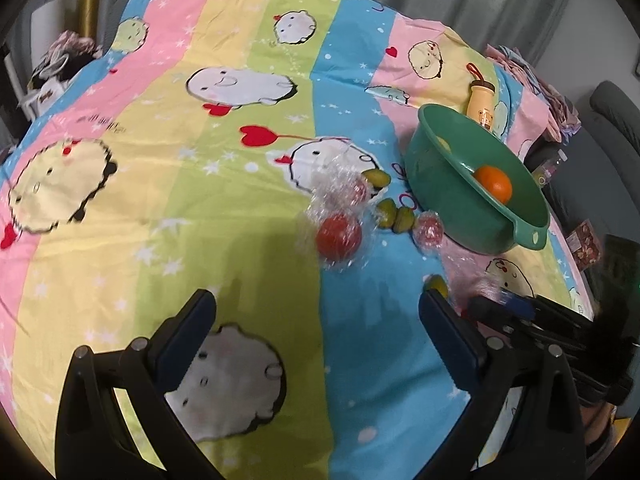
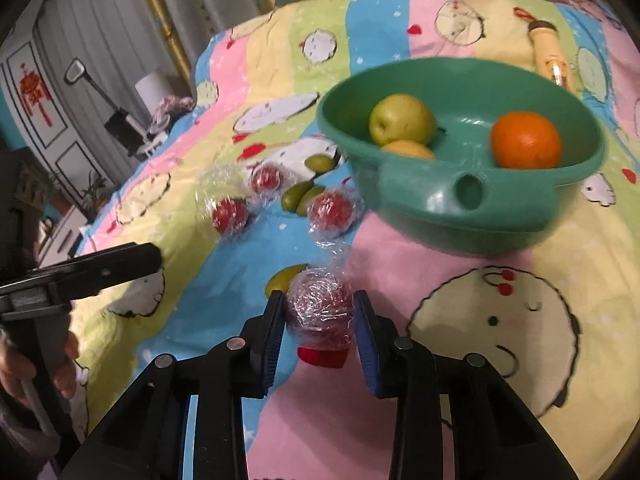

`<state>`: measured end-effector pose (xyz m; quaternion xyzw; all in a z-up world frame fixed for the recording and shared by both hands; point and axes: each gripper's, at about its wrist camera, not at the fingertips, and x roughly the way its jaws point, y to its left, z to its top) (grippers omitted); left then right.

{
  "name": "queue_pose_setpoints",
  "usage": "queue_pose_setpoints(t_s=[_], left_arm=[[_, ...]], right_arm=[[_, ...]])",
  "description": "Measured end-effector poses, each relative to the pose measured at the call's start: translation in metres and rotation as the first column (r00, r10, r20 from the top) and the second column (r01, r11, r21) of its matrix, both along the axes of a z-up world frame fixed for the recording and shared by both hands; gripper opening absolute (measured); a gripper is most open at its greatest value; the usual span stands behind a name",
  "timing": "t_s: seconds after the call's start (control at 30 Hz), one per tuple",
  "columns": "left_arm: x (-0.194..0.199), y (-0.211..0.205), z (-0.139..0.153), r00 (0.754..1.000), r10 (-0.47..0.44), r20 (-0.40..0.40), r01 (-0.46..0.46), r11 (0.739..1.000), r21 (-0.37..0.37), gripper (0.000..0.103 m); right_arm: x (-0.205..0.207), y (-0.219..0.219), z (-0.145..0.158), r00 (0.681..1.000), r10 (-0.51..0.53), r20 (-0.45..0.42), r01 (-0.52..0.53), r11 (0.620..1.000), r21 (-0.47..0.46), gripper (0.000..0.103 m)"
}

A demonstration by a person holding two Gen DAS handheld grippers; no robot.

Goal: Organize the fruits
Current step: 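Grasp a plastic-wrapped red fruit with the right gripper, then carry the wrapped red fruit into the green basin and open the right gripper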

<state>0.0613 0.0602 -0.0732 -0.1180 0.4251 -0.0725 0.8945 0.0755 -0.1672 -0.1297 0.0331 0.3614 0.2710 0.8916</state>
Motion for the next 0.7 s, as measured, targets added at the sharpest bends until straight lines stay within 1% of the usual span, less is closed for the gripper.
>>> queue_pose_setpoints(t_s=[0.03, 0.1, 0.2, 0.27, 0.33, 0.37, 0.43, 0.5, 0.57, 0.6, 0.67, 0.7], left_arm=[[0.003, -0.001, 0.0, 1.0, -0.002, 0.004, 0.002, 1.0, 0.003, 0.1], [0.011, -0.005, -0.001, 1.0, -0.005, 0.011, 0.005, 1.0, 0.01, 0.098], [0.023, -0.01, -0.003, 1.0, -0.008, 0.014, 0.007, 1.0, 0.026, 0.095], [0.03, -0.013, -0.006, 1.0, -0.012, 0.012, 0.012, 1.0, 0.023, 0.09], [0.037, -0.018, -0.01, 1.0, -0.024, 0.001, 0.024, 0.999, 0.026, 0.083], [0.041, -0.02, -0.012, 1.0, -0.028, -0.007, 0.028, 0.999, 0.036, 0.081], [0.047, -0.025, -0.016, 0.999, -0.037, -0.019, 0.038, 0.998, 0.049, 0.071], [0.052, -0.027, -0.019, 0.999, -0.041, -0.027, 0.042, 0.998, 0.054, 0.07], [0.056, -0.028, -0.022, 0.999, -0.037, -0.033, 0.038, 0.998, 0.051, 0.065], [0.057, -0.028, -0.023, 0.999, -0.039, -0.035, 0.04, 0.998, 0.05, 0.059], [0.059, -0.029, -0.023, 0.999, -0.041, -0.035, 0.043, 0.998, 0.055, 0.054], [0.06, -0.028, -0.024, 0.999, -0.042, -0.034, 0.044, 0.997, 0.056, 0.048]], right_arm=[[-0.003, -0.004, 0.003, 1.0, -0.001, 0.006, 0.0, 1.0, 0.017, 0.036], [-0.014, -0.016, 0.01, 0.999, 0.023, 0.029, -0.025, 0.996, 0.091, 0.036], [-0.025, -0.03, 0.023, 0.996, 0.048, 0.076, -0.06, 0.985, 0.159, 0.036], [-0.03, -0.038, 0.031, 0.993, 0.062, 0.105, -0.083, 0.975, 0.208, 0.036], [-0.03, -0.041, 0.035, 0.992, 0.054, 0.117, -0.079, 0.973, 0.216, 0.036], [-0.03, -0.041, 0.037, 0.992, 0.051, 0.12, -0.076, 0.974, 0.216, 0.036], [-0.03, -0.042, 0.036, 0.992, 0.052, 0.118, -0.078, 0.971, 0.225, 0.036], [-0.031, -0.042, 0.034, 0.991, 0.055, 0.119, -0.081, 0.97, 0.228, 0.036], [-0.031, -0.044, 0.032, 0.991, 0.059, 0.116, -0.085, 0.969, 0.232, 0.036], [-0.031, -0.045, 0.031, 0.992, 0.059, 0.114, -0.084, 0.969, 0.234, 0.036], [-0.031, -0.047, 0.029, 0.992, 0.061, 0.11, -0.086, 0.967, 0.239, 0.036], [-0.032, -0.048, 0.029, 0.992, 0.061, 0.11, -0.086, 0.967, 0.241, 0.036]])
